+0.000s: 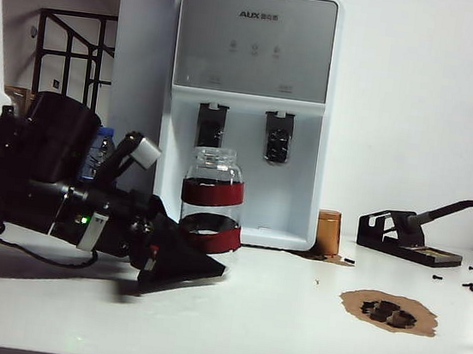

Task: Pick up the water bottle with two loops of red belts, then reach the front water dispenser and gently press the gray-black baffle horizontally to get a little water.

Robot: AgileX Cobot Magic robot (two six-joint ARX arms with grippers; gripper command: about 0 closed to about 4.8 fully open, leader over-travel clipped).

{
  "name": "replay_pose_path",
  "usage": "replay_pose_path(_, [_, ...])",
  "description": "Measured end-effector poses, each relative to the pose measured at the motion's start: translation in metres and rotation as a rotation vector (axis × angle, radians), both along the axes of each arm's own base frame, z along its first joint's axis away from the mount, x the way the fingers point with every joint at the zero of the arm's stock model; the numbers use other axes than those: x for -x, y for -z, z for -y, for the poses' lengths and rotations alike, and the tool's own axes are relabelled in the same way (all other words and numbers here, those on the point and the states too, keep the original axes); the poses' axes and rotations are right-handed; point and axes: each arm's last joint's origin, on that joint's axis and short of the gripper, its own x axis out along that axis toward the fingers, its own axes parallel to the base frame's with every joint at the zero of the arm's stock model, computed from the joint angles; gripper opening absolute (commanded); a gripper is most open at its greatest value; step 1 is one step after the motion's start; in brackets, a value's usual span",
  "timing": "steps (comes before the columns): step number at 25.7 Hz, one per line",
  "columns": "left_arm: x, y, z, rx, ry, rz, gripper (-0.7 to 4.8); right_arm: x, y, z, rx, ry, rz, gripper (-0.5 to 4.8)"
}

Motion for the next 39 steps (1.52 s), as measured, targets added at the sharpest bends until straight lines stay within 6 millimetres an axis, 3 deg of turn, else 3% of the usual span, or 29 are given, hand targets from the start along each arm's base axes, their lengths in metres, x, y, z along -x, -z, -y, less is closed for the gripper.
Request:
replay_pose_path(8, [-0.009, -0.005, 0.001, -0.020, -0.107, 0.043, -0.05, -0.001, -0.002, 0.000, 0.004, 0.014, 0.023, -0.03])
replay_pose_path(14, [-0.036, -0.022, 0.004, -0.017, -0.227, 0.080, -0.05, -0.001, -0.002, 0.001, 0.013, 0.036, 0.028, -0.03])
replay_pose_path(17, [-0.062, -0.035, 0.005, -0.057, -0.306, 0.048, -0.05, -0.001, -0.002, 0.001, 0.015, 0.040, 0.029, -0.03])
replay_pose_path(22, [-0.081, -0.047, 0.002, -0.079, -0.362, -0.016, -0.05, -0.002, -0.002, 0.002, 0.023, 0.063, 0.031, -0.03])
replay_pose_path(28, [-0.107, -0.071, -0.008, -0.010, -0.424, -0.045, -0.05, -0.018, 0.017, 0.001, 0.015, 0.074, 0.008, -0.03])
replay_pose_path(39, [-0.112, -0.077, -0.009, -0.016, -0.418, -0.107, -0.05, -0.036, 0.029, 0.000, -0.087, 0.100, 0.062, -0.03])
